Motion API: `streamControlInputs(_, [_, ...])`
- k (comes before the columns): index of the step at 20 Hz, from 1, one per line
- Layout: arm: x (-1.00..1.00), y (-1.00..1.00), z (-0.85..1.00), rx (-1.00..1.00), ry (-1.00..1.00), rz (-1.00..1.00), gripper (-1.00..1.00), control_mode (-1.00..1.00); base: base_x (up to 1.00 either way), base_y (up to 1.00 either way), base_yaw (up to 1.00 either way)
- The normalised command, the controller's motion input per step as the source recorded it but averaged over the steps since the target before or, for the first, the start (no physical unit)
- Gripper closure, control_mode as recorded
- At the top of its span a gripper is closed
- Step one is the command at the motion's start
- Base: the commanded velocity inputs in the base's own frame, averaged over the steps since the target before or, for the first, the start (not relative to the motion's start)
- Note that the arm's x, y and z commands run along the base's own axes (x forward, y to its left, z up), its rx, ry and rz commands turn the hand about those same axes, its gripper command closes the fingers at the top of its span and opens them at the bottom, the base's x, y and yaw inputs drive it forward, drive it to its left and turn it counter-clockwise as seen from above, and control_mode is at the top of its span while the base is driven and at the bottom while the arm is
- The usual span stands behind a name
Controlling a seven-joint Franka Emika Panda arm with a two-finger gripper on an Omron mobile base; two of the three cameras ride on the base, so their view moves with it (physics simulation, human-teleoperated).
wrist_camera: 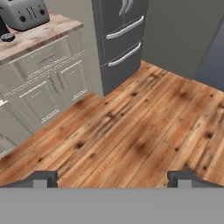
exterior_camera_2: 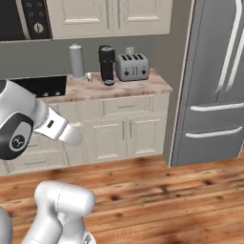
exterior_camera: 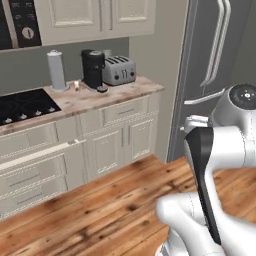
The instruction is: Move the drinks to the dining counter.
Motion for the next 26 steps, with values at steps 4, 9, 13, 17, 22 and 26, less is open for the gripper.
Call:
streamControlInputs(4, [0.00, 0.00, 0.00, 0.00, 0.00, 0.00, -1.00, 1.00, 0.34, 0.70, 0.04])
streamControlInputs(9, [0.00, 0.00, 0.00, 0.00, 0.00, 0.00, -1.00, 1.00, 0.98, 0.31, 0.05])
streamControlInputs(13, [0.00, 0.00, 0.00, 0.00, 0.00, 0.00, -1.00, 1.00, 0.96, 0.63, 0.00])
streamControlInputs(17, [0.00, 0.00, 0.00, 0.00, 0.00, 0.00, -1.00, 1.00, 0.89, 0.54, 0.00])
streamControlInputs(22, [0.00, 0.00, 0.00, 0.00, 0.00, 0.00, -1.00, 1.00, 0.65, 0.49, 0.00])
streamControlInputs(26, [0.00, 0.00, 0.00, 0.00, 0.00, 0.00, -1.00, 1.00, 0.39, 0.27, 0.00])
